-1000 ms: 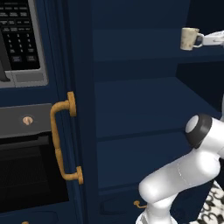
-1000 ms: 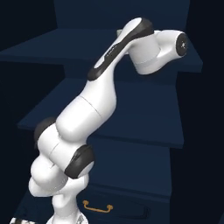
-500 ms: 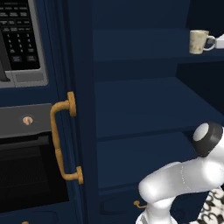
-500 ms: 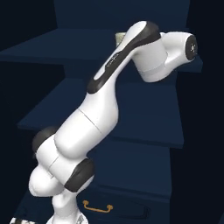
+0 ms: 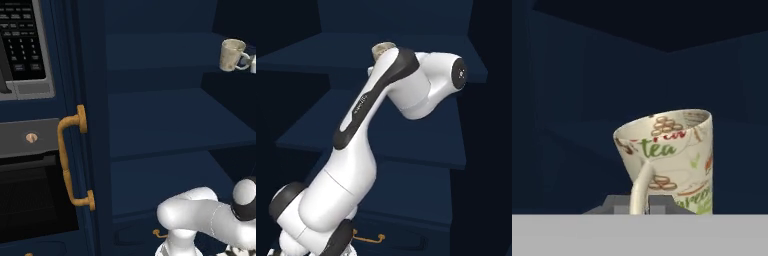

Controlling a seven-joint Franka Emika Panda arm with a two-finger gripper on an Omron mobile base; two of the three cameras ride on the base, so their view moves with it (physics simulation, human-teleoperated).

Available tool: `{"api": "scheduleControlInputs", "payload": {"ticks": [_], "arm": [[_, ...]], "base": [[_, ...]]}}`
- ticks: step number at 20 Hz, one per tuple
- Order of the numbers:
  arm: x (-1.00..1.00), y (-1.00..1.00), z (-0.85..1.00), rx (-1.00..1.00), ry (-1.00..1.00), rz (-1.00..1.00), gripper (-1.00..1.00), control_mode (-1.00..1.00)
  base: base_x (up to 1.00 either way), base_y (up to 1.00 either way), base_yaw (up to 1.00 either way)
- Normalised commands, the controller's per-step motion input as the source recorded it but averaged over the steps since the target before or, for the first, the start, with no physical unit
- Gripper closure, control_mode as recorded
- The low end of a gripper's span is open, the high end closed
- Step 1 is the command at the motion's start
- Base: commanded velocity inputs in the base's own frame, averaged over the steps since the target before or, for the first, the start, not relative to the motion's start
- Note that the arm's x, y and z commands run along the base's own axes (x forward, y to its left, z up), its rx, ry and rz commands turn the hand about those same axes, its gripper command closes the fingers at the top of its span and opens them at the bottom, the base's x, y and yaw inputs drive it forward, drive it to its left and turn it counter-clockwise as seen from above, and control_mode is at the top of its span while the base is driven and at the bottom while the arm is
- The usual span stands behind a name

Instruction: Pick the kettle from the counter and place it on the tray. Then pick the mug from the cabinet and place it on the tray. Then close the cabinet doors.

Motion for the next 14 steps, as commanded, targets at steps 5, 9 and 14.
{"api": "scheduleControlInputs", "payload": {"ticks": [5, 9, 14], "arm": [[-0.42, 0.58, -0.28, 0.02, 0.00, 0.00, 1.00, -1.00], [-0.83, 0.01, -0.01, 0.05, -0.01, 0.01, 1.00, -1.00], [-0.82, 0.00, -0.03, 0.04, -0.04, 0.03, 1.00, -1.00]], "base": [[0.00, 0.00, 0.00], [0.00, 0.00, 0.00], [0.00, 0.00, 0.00]]}}
